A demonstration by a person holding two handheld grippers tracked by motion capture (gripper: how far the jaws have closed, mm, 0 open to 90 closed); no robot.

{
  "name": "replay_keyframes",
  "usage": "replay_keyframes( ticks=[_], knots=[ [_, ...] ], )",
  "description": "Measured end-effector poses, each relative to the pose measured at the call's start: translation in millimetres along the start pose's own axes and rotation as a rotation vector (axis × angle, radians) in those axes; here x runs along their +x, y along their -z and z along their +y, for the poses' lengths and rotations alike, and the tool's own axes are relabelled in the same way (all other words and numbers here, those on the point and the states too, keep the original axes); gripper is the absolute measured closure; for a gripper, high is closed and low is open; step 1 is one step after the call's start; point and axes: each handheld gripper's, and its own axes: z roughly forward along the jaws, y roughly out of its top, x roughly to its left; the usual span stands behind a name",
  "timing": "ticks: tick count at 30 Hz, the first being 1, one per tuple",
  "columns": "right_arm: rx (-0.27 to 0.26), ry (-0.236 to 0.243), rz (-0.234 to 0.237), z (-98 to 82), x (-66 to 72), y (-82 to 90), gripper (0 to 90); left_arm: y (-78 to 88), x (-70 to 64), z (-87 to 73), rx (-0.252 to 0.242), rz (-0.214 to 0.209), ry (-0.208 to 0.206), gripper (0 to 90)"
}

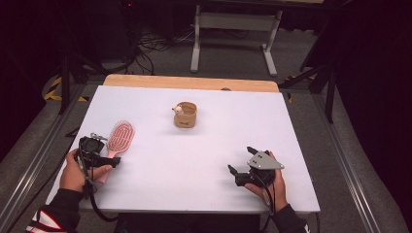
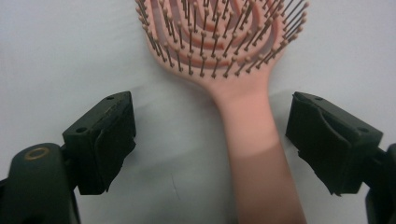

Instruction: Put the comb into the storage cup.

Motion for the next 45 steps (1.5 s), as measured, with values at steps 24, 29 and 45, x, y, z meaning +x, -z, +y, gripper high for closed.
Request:
replay_keyframes(
  ticks=[24, 29, 45],
  knots=[
    [-0.002, 0.0, -0.003, 0.0, -0.5, 1.1, 10.2, 6.4, -2.2, -4.9, -0.062, -0.035, -0.104, 69.2],
    [-0.004, -0.006, -0.004, -0.2, -1.6, 0.7, 10.3, 8.2, -3.4, -6.0, -0.11, -0.043, -0.114, 69.2],
    [-0.02, -0.014, -0.017, 0.8, -0.1, 1.1, 10.1, 24.3, -28.3, -7.2, -0.311, 0.017, -0.203, 69.3]
  ],
)
